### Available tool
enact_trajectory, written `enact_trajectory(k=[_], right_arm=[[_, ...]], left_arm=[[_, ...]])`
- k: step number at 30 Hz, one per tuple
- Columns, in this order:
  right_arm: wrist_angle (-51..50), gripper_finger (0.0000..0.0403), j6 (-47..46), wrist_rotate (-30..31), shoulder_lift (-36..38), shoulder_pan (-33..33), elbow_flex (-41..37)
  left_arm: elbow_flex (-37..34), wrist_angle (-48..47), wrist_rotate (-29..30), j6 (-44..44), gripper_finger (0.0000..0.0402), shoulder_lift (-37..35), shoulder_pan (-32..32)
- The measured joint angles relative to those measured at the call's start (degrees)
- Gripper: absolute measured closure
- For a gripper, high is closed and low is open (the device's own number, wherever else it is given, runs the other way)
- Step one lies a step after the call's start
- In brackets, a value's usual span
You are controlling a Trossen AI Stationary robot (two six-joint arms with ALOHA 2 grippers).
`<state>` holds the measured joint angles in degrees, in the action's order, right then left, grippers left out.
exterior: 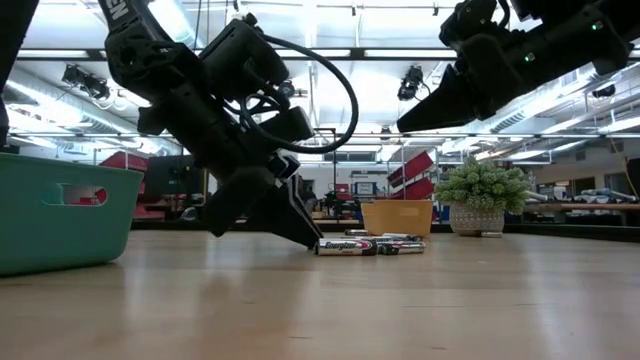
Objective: Sort batteries
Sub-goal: Put the black battery into the yellow bin
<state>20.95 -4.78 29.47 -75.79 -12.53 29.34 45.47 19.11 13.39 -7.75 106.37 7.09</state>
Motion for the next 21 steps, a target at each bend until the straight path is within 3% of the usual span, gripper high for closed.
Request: enact_trajectory(k=[9,13,21], right_arm=[[0.0,0.0266,0.0,0.0,0.0,0.0,0.0],[-0.1,0.0266,0.0,0.0,0.0,0.0,0.0],[0.0,0.0266,0.0,0.0,0.0,0.0,0.0]], left_arm=[[0.0,0.3,0.0,0.5,0.0274,0.0,0.0],[-0.3,-0.4,-0.1,0.7,0.0276,0.0,-0.2],[-5.5,7.8,-0.8,2.3,0.0302,-0.2,-1.0]])
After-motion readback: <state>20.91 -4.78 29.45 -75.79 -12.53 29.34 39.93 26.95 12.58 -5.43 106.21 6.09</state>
